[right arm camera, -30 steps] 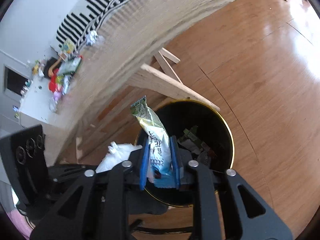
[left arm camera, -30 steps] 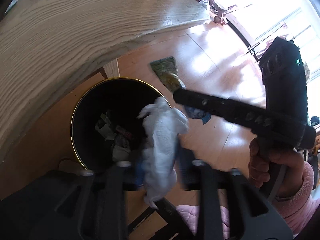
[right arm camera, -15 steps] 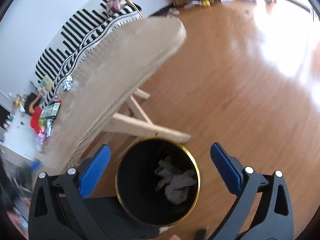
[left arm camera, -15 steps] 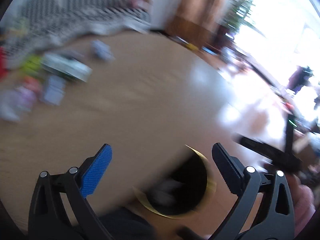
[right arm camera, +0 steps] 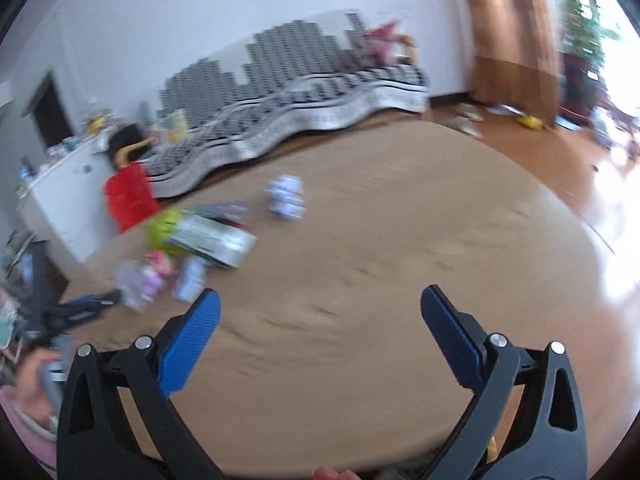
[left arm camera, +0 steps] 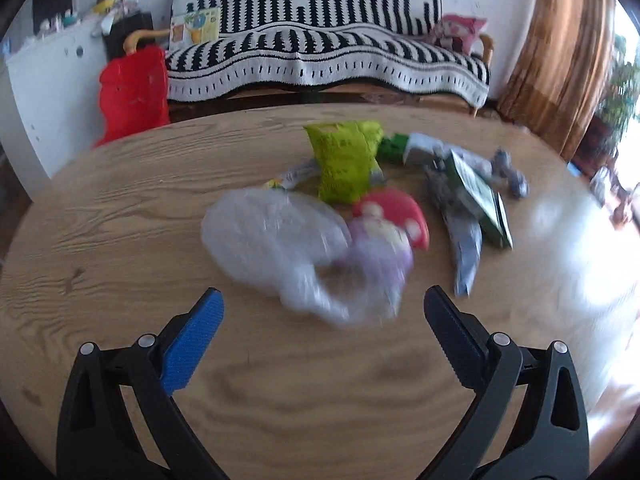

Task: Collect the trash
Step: 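Grasp the clear plastic bag with the left tool while the right grasps the green medicine box, then hold the plastic bag and green box lifted above the table with both tools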

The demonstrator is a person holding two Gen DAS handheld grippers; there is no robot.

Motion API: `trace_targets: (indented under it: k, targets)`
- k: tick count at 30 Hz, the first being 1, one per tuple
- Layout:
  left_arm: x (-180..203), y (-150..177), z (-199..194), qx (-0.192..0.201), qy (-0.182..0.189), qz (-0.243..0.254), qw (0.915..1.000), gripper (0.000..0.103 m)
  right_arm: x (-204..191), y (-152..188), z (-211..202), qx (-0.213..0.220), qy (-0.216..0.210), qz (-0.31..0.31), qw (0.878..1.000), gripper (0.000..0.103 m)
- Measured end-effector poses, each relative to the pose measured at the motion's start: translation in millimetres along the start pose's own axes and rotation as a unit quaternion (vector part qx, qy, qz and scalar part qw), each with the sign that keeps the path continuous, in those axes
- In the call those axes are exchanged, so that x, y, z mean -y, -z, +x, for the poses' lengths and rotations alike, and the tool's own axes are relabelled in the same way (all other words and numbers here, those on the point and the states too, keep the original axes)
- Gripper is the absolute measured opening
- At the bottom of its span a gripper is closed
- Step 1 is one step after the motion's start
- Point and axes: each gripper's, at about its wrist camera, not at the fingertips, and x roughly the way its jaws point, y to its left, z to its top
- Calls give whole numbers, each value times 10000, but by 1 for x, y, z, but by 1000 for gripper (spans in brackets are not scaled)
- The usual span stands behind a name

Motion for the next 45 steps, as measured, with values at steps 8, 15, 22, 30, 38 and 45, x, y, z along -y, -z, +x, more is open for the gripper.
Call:
trace_targets:
  k: [8,15,22,30,38,45]
  targets:
    - [-7,-22,39,-9,136,-205,9997,97,-92,-31,87,-234,29,-690,9973,97]
    - [-26,-26,50,-174,422,-691,9966,97,-127,-27,161,-549,330,-928,9936,97]
    - [-39,-24,58,-338,183,-506,9980,97,-152,-24,202,-491,841,-1760,9796,97]
    - [-53,-18,65,-477,695,-435,9955,31,-150,-22,212,-285,1124,-2000,9729,45]
    - [-50,-15,46,-192,1045,-503,9931,23,-118,-30,157,294,623,-1038,9922,12]
    - [-58,-21,39,-84,1091,-665,9918,23,-110,-36,132,552,344,-611,9960,12]
